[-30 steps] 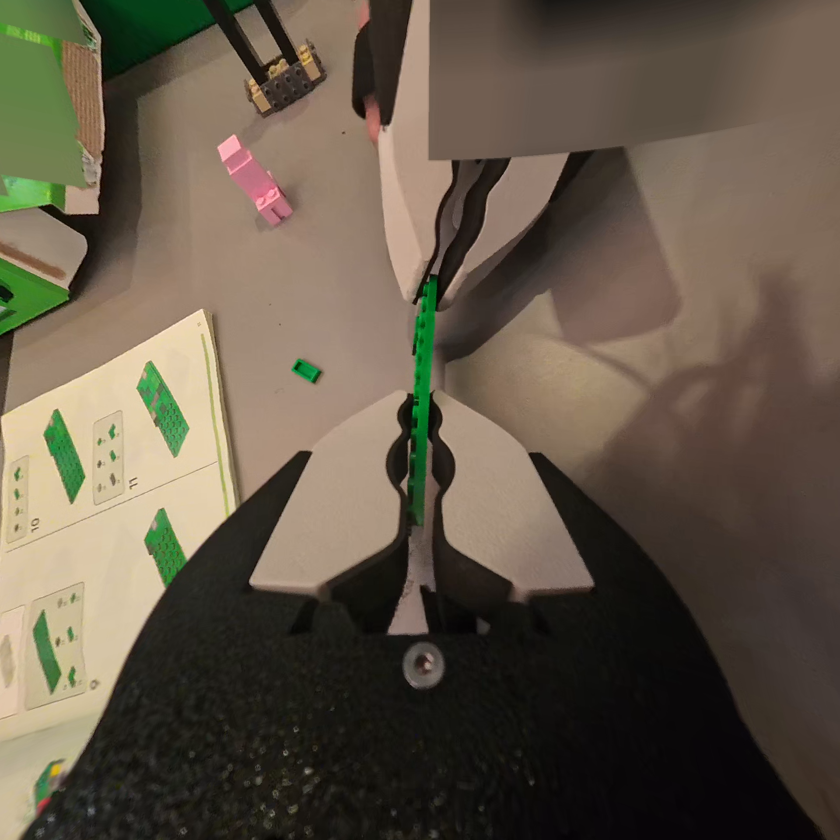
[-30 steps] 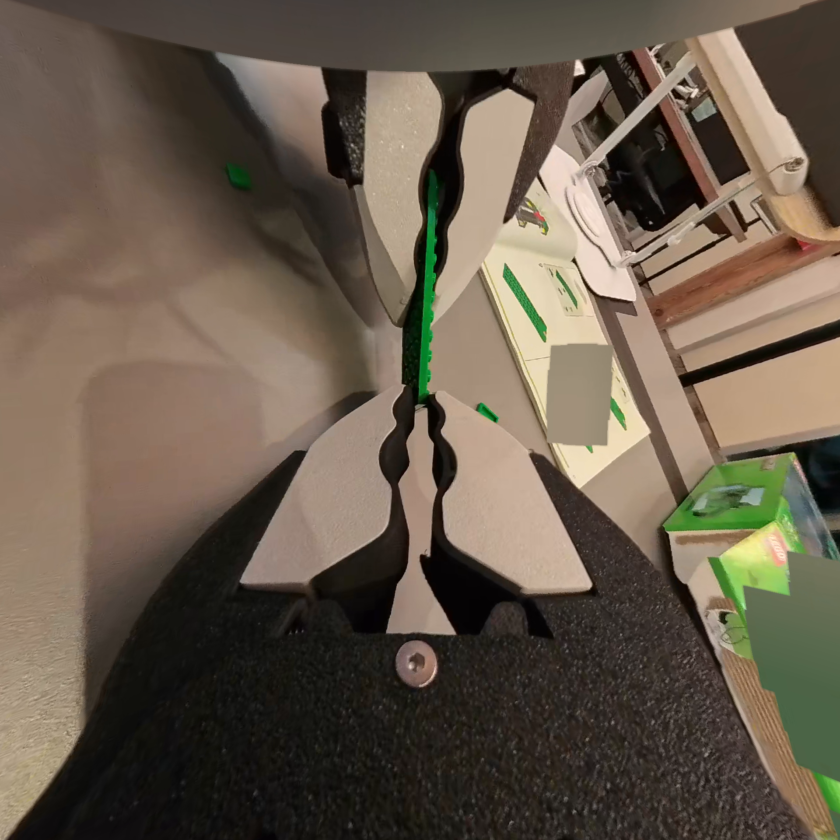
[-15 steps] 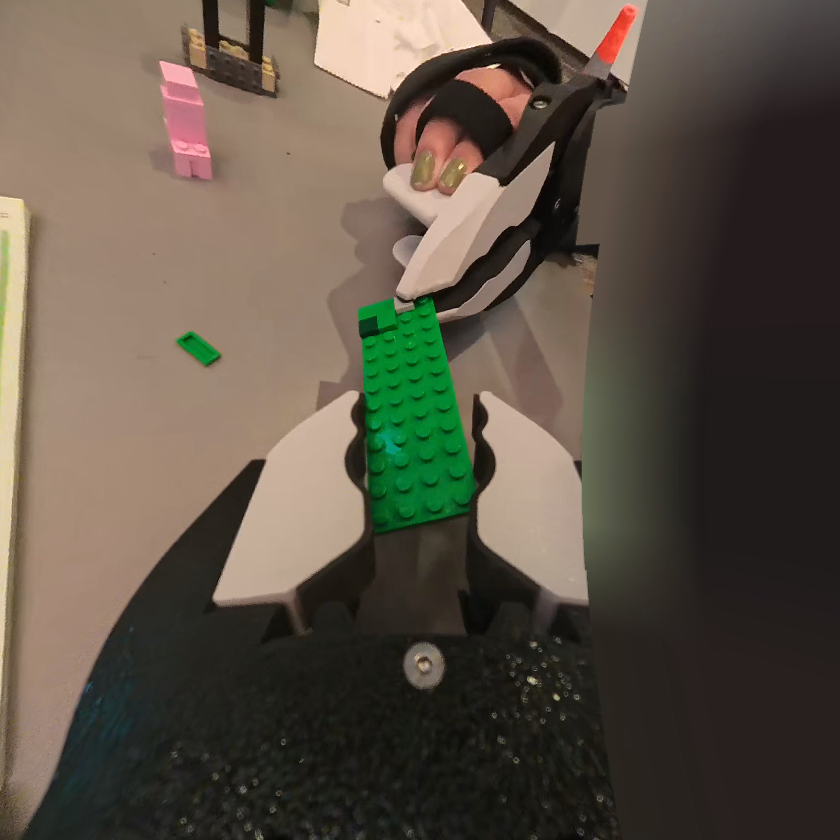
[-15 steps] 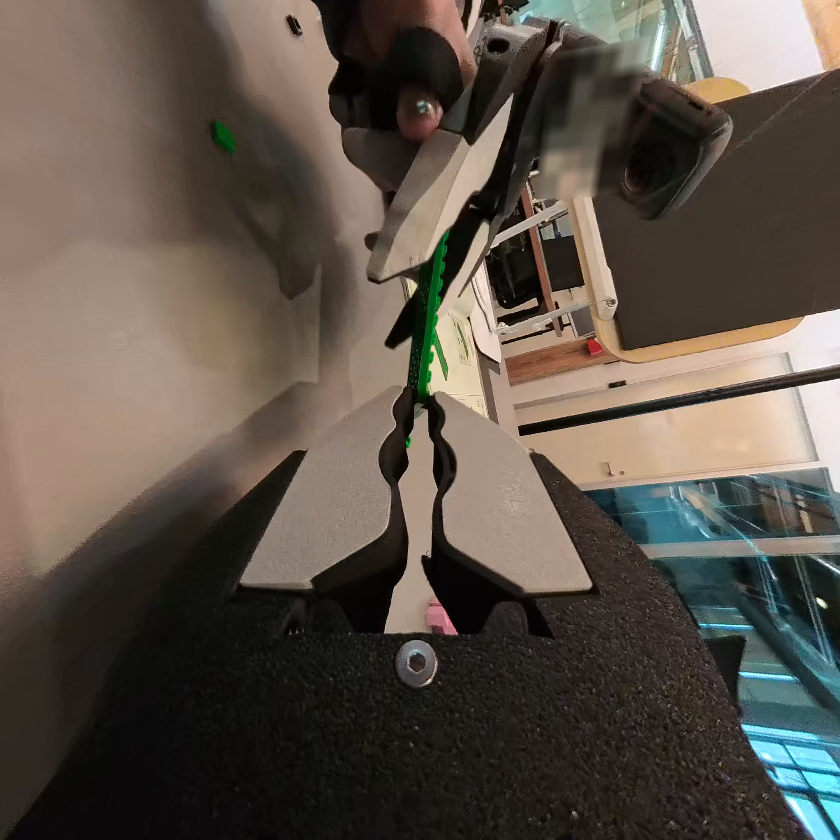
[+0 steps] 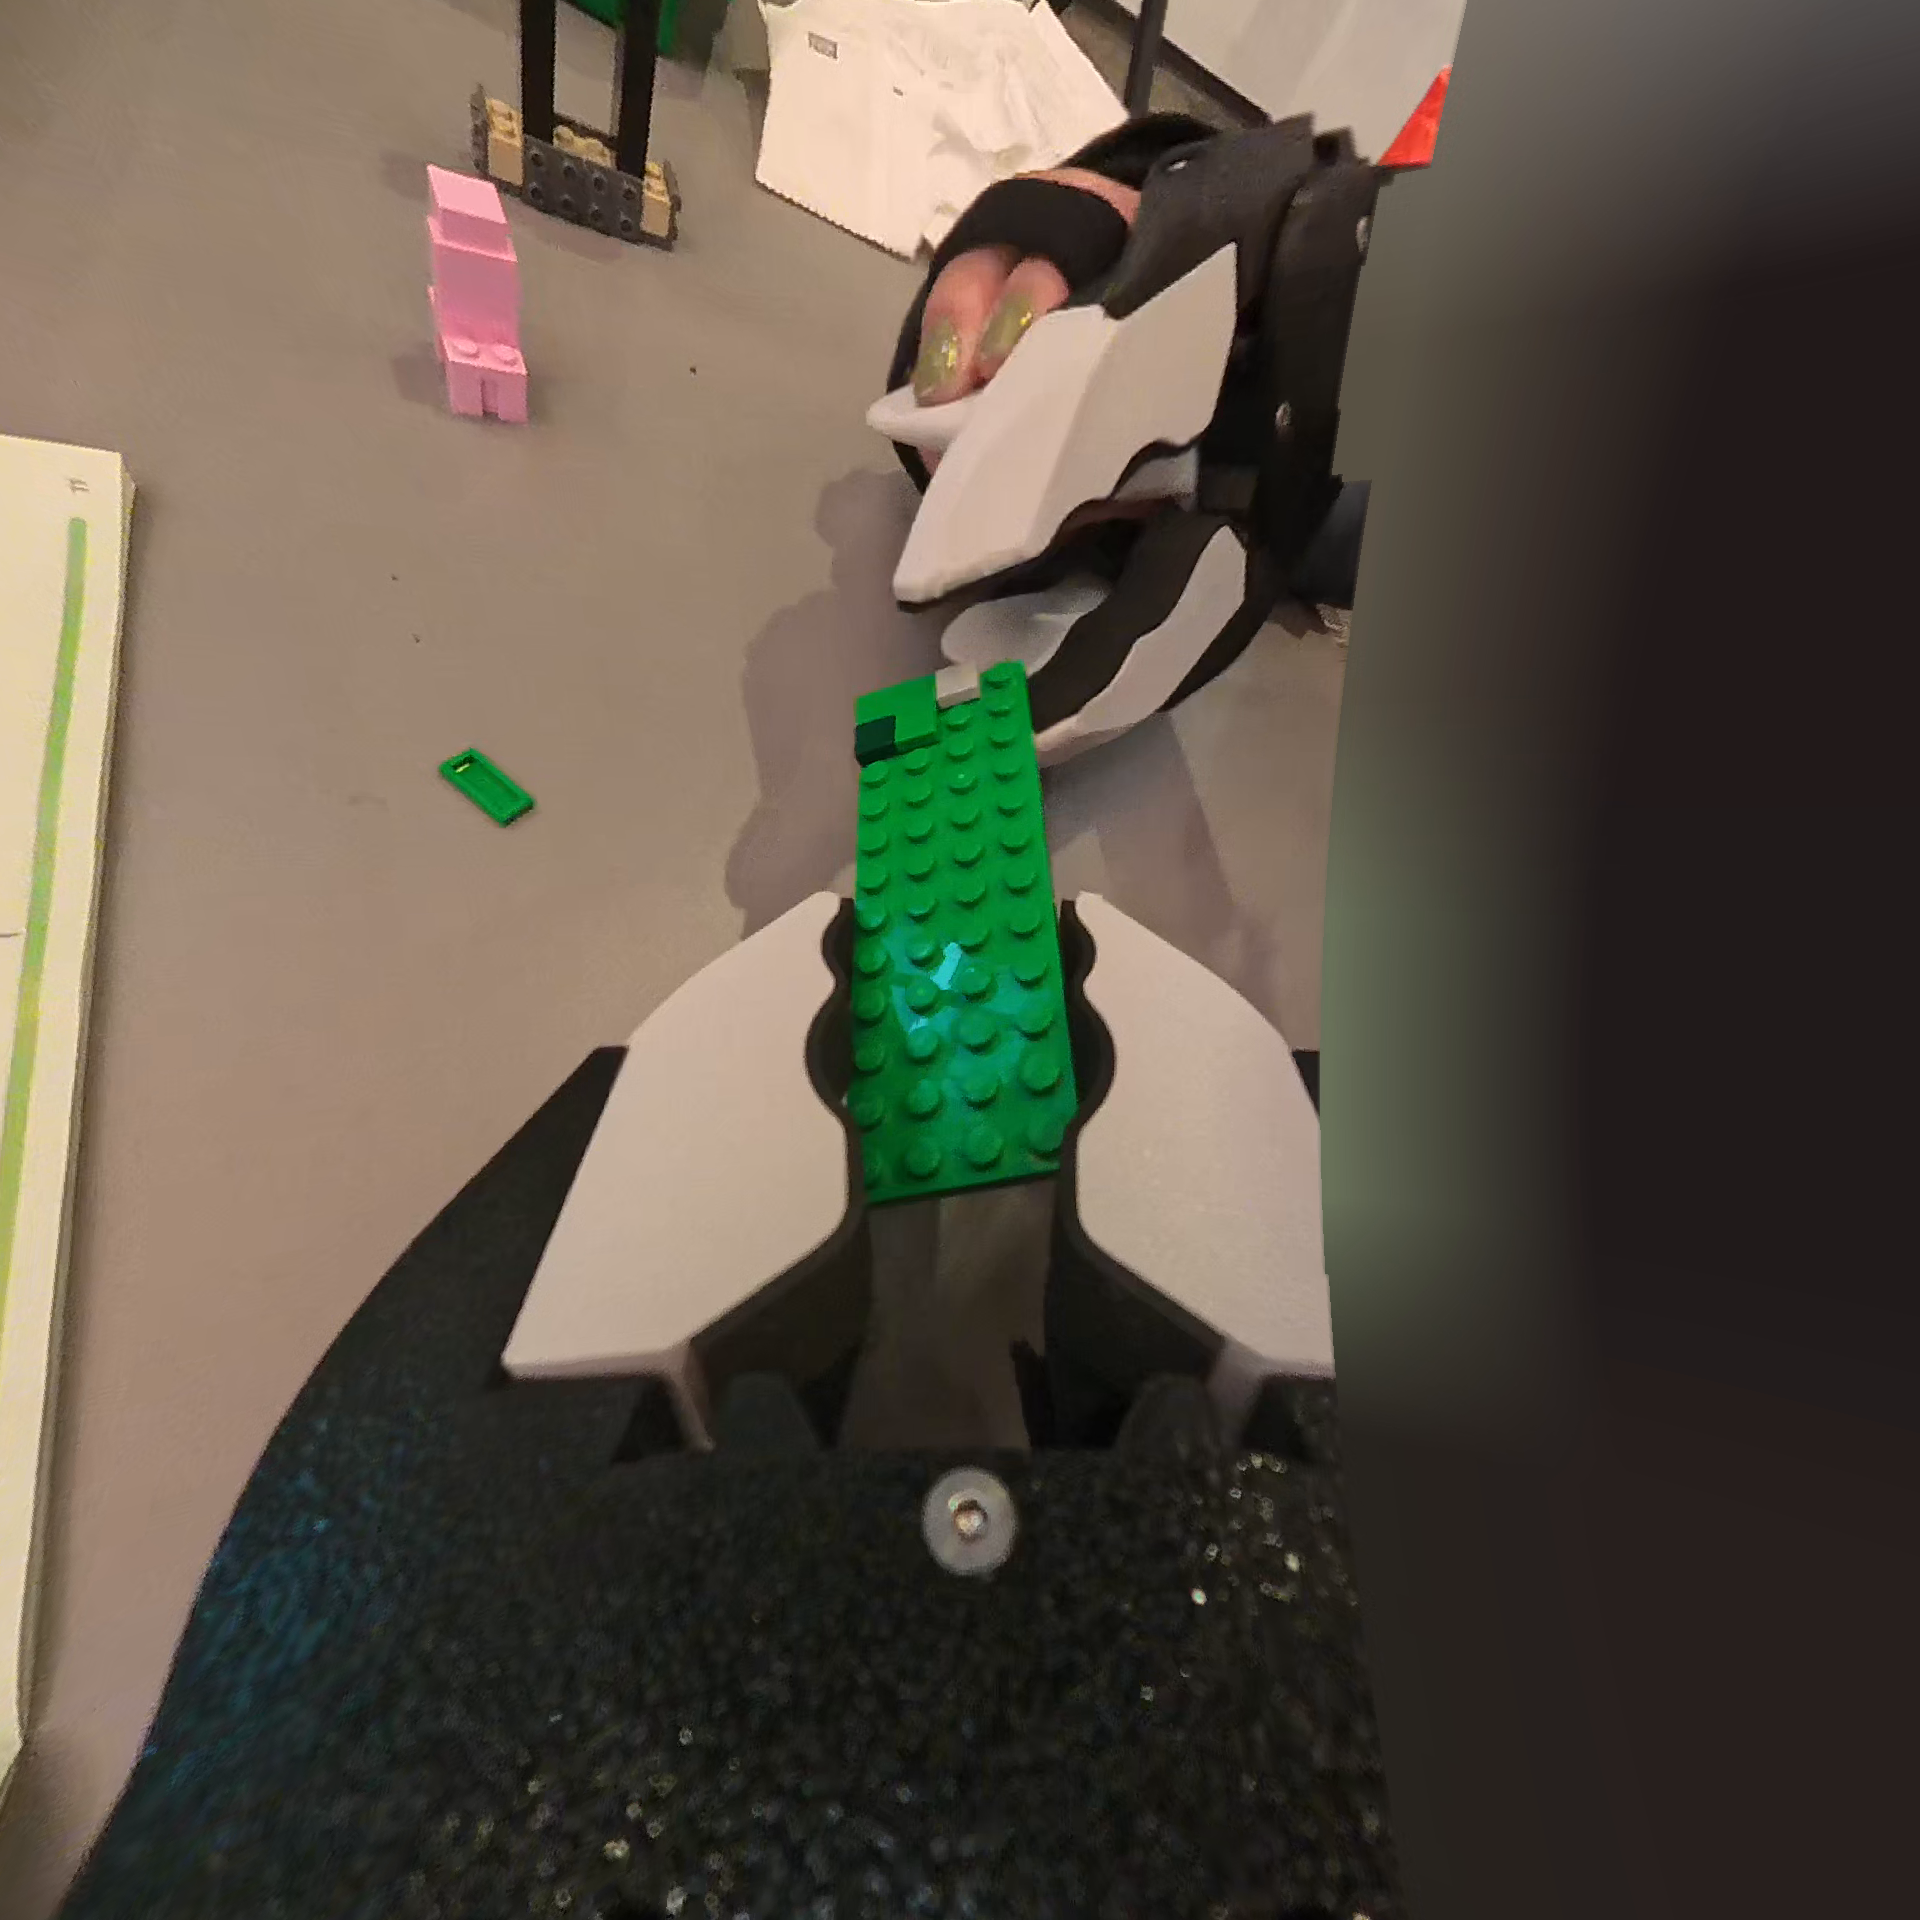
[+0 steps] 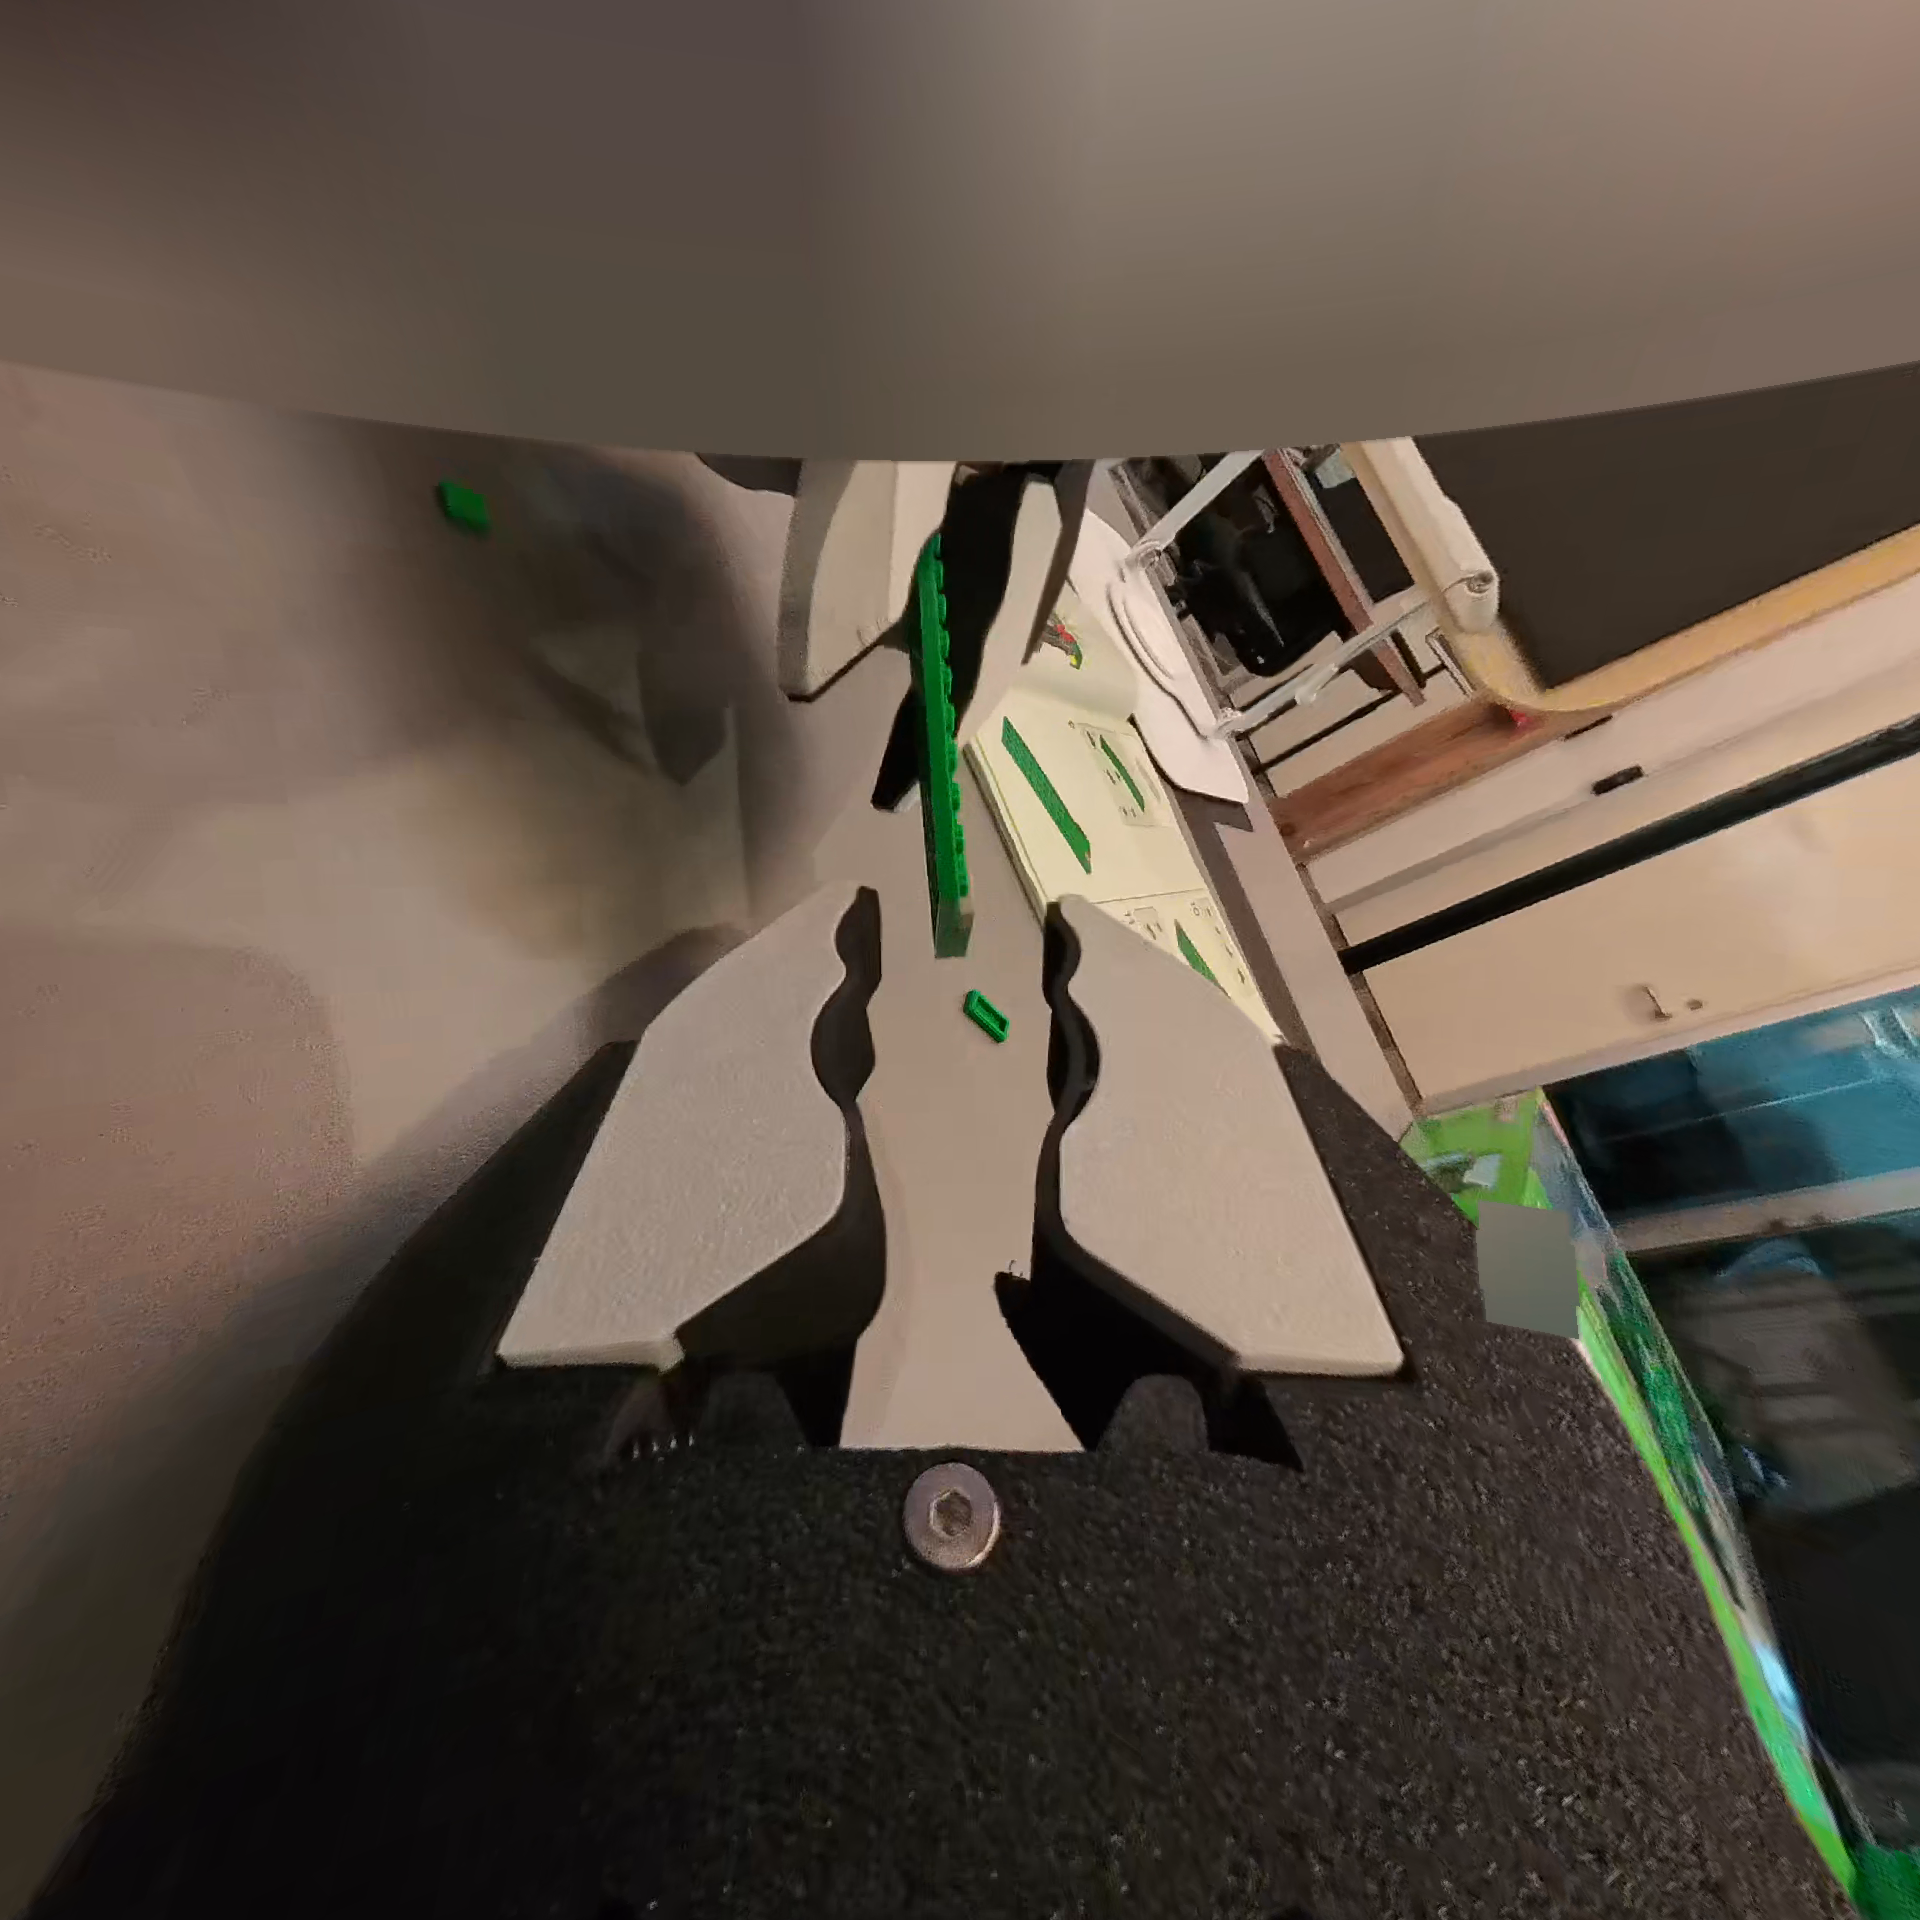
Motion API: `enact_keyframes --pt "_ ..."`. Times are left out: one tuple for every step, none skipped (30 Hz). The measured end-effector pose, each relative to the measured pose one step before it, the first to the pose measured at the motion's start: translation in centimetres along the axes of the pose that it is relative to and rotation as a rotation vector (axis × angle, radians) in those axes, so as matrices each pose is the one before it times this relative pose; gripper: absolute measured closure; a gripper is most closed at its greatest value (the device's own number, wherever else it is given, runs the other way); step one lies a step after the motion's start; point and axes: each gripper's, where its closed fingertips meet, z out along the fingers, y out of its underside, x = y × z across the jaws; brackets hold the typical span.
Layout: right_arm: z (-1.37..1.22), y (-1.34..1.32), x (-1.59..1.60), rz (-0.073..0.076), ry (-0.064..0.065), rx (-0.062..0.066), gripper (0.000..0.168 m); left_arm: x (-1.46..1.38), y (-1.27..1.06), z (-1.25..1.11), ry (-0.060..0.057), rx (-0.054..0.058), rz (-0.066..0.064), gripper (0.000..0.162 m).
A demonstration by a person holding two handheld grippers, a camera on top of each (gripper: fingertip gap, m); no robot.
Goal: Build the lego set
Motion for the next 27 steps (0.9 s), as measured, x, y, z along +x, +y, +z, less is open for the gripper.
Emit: enact_keyframes --pt "-0.047 -0.081 -0.116 -0.0072 -0.0043 0.0082 0.143 0.119 0.016 0.044 0.0084 -0.0012 0.0002 0.125" --pt "-0.035 -0.168 -0.110 -0.0118 -0.0004 0.0107 0.148 0.118 0.037 0.050 0.0085 -0.0016 -0.0009 0.126" --pt "-0.019 -0.128 -0.131 -0.0158 -0.0021 0.0057 0.154 0.109 0.023 0.035 0.0081 -0.0006 -0.0009 0.126" --pt "-0.010 -0.026 -0.011 -0.0173 0.0063 -0.0020 0.161 0.076 0.019 0.037 0.0059 -0.0003 -0.0002 0.126" --pt "-0.040 -0.019 -0.061 -0.0140 -0.0042 -0.0047 0.162 0.037 0.014 0.010 0.0023 -0.0007 0.0023 0.126" --pt "-0.028 -0.048 -0.055 0.0058 -0.0140 -0.0063 0.162 0.050 0.005 -0.014 0.0021 -0.0003 0.0049 0.126" --pt "-0.039 -0.048 0.019 0.0210 -0.0174 -0.0028 0.162 0.054 -0.035 -0.024 0.0015 0.0021 0.0035 0.126" --pt "-0.042 -0.049 0.083 0.0180 -0.0094 0.0043 0.162 0.026 -0.071 -0.007 0.0003 0.0043 0.0006 0.126" --pt "-0.002 0.026 0.037 0.0029 -0.0021 0.0025 0.162 -0.036 0.005 0.029 -0.0025 0.0004 0.0004 0.126" --pt "0.048 0.085 -0.080 -0.0035 -0.0021 -0.0037 0.162 -0.064 0.079 0.032 -0.0030 -0.0027 0.0024 0.126" --pt "0.022 -0.023 -0.023 0.0020 0.0064 0.0052 0.162 0.000 0.008 -0.009 0.0016 0.0044 0.0009 0.126" --pt "-0.013 -0.162 0.183 0.0113 0.0224 0.0167 0.162 0.040 -0.132 -0.088 0.0045 0.0146 -0.0028 0.126" --pt "-0.001 -0.141 0.263 0.0219 0.0261 0.0147 0.159 -0.082 -0.136 -0.153 -0.0059 0.0158 -0.0012 0.126" --pt "0.060 0.051 0.018 0.0366 -0.0034 -0.0001 0.138 -0.303 -0.052 -0.248 -0.0246 0.0134 0.0069 0.126" --pt "0.090 0.282 -0.108 0.0586 -0.0266 -0.0149 0.124 -0.430 -0.040 -0.386 -0.0374 0.0184 0.0142 0.126" --pt "0.050 0.238 0.221 0.0674 -0.0103 -0.0061 0.116 -0.549 -0.013 -0.517 -0.0483 0.0215 0.0115 0.126" --pt "-0.068 0.095 0.463 0.0556 0.0062 0.0055 0.113 -0.791 0.118 -0.620 -0.0681 0.0136 -0.0013 0.126" --pt "-0.152 -0.095 0.514 0.0420 0.0109 0.0158 0.113 -0.998 0.253 -0.677 -0.0873 0.0031 -0.0094 0.126" --pt "-0.127 -0.288 0.486 0.0428 0.0109 0.0235 0.113 -0.925 0.246 -0.662 -0.0839 0.0030 -0.0013 0.126" --pt "0.000 -0.345 0.515 0.0498 0.0152 0.0227 0.114 -0.729 0.198 -0.620 -0.0722 0.0075 0.0118 0.126" --pt "0.145 -0.250 0.471 0.0503 0.0167 0.0135 0.115 -0.625 0.241 -0.529 -0.0649 0.0033 0.0218 0.126" --pt "0.270 -0.139 0.528 0.0431 0.0294 0.0039 0.117 -0.580 0.291 -0.422 -0.0601 -0.0001 0.0290 0.126" --pt "0.359 -0.075 0.573 0.0360 0.0408 -0.0002 0.120 -0.500 0.293 -0.314 -0.0532 0.0008 0.0309 0.126" --pt "0.413 -0.103 0.394 0.0314 0.0326 -0.0003 0.122 -0.387 0.271 -0.216 -0.0418 0.0023 0.0286 0.126" --pt "0.483 -0.092 0.474 0.0386 0.0431 -0.0044 0.125 -0.273 0.190 -0.111 -0.0307 0.0054 0.0226 0.126" --pt "0.516 -0.028 0.438 0.0464 0.0439 -0.0116 0.129 -0.088 0.109 -0.036 -0.0147 0.0090 0.0164 0.126" --pt "0.511 -0.204 0.008 0.0501 0.0154 -0.0006 0.128 0.112 -0.055 0.018 0.0021 0.0158 0.0112 0.126"
